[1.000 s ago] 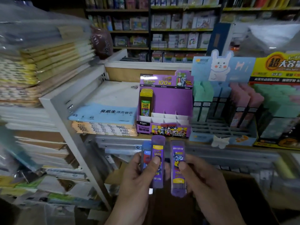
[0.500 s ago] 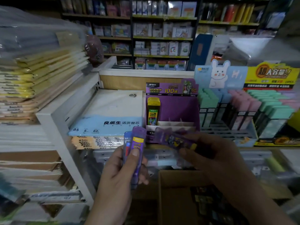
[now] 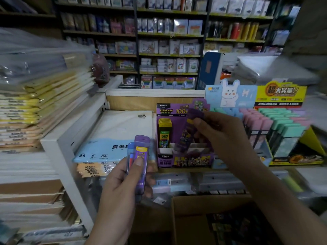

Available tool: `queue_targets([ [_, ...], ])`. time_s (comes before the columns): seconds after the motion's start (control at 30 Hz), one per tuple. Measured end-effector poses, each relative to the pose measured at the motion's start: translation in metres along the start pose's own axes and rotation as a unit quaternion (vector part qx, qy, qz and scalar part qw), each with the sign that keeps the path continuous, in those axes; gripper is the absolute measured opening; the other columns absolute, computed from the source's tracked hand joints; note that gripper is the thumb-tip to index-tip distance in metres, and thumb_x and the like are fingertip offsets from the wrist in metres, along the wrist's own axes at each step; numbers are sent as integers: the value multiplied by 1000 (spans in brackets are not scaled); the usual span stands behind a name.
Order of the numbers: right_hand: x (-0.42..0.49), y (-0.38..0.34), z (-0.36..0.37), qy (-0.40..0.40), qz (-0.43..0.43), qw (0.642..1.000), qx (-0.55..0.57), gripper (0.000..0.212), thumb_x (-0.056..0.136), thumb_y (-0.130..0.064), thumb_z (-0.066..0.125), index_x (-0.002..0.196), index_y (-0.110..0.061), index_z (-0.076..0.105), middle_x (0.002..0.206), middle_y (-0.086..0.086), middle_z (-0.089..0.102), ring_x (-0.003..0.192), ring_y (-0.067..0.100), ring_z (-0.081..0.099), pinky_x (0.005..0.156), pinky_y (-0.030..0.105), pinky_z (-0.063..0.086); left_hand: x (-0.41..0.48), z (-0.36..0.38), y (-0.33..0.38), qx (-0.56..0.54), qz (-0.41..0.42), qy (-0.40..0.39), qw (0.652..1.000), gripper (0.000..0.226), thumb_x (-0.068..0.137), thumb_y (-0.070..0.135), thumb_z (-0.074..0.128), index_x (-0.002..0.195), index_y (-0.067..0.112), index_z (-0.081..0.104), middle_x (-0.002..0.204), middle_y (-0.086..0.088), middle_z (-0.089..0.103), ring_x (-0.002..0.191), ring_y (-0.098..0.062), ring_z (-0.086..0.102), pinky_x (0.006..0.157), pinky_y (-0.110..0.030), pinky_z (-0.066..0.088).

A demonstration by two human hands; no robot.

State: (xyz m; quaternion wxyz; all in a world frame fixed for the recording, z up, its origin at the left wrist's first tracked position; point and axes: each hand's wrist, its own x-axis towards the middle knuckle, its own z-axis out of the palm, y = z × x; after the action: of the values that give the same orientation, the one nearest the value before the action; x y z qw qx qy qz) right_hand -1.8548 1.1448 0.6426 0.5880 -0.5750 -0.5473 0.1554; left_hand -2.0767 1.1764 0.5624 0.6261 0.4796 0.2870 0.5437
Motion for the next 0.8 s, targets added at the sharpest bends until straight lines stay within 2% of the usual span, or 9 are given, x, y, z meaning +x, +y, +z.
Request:
queue_targets([
  [0.13, 21, -5, 5, 24, -45, 997, -50, 14, 93, -14, 68, 100, -26, 71, 76, -6, 74, 64, 0, 68, 59, 13, 52, 7, 3, 5, -14, -2, 10, 1000, 26, 86, 39, 66, 92, 17, 78, 79, -12, 74, 62, -16, 66, 45, -23, 50],
  [0.17, 26, -5, 7, 33, -51, 996, -58, 17, 91, -13, 71, 99, -27, 69, 79, -4, 74, 67, 2, 69, 61, 14, 54, 9, 4, 5, -14, 0, 12, 1000, 26, 86, 38, 65, 91, 16, 78, 78, -13, 73, 61, -16, 67, 46, -23, 50],
  [0.27, 35, 1, 13, 44, -40, 994, -94, 20, 86, -14, 77, 101, -20, 65, 86, -1, 72, 78, 10, 70, 74, 30, 60, 12, 6, 5, -19, 2, 17, 1000, 25, 88, 36, 64, 89, 15, 78, 76, -14, 73, 60, -15, 66, 46, -22, 50],
  [0.33, 38, 6, 18, 39, -35, 993, -108, 21, 84, -15, 78, 99, -17, 64, 85, -3, 71, 81, 11, 70, 76, 33, 60, 14, 7, 4, -22, 1, 19, 1000, 25, 87, 37, 65, 88, 16, 78, 76, -14, 73, 60, -14, 66, 45, -21, 49],
  [0.47, 43, 11, 21, 39, -39, 992, -115, 15, 84, -16, 79, 92, -16, 66, 77, -5, 72, 68, 5, 70, 65, 21, 58, 17, 6, 3, -33, -2, 17, 999, 26, 85, 38, 67, 90, 16, 79, 80, -14, 74, 61, -14, 68, 46, -21, 50],
  [0.6, 45, 12, 23, 21, -24, 995, -98, 14, 84, -11, 78, 89, -16, 66, 72, 0, 74, 62, 12, 72, 63, 26, 60, 18, 6, 2, -35, -1, 19, 999, 25, 83, 38, 67, 90, 17, 79, 81, -14, 75, 61, -15, 69, 45, -22, 50],
  [0.7, 45, 19, 24, 11, -5, 995, -101, 15, 83, -10, 79, 84, -18, 66, 69, 1, 73, 58, 11, 71, 58, 22, 59, 19, 7, 2, -33, -2, 23, 999, 23, 84, 36, 67, 88, 17, 79, 81, -15, 74, 60, -16, 69, 45, -23, 51],
  [0.8, 43, 27, 27, 15, -1, 988, -156, 17, 81, -16, 82, 81, -18, 66, 66, -3, 69, 55, 7, 68, 52, 19, 56, 19, 7, 3, -32, -3, 22, 999, 23, 84, 35, 66, 89, 17, 79, 81, -17, 74, 61, -18, 69, 45, -24, 52],
])
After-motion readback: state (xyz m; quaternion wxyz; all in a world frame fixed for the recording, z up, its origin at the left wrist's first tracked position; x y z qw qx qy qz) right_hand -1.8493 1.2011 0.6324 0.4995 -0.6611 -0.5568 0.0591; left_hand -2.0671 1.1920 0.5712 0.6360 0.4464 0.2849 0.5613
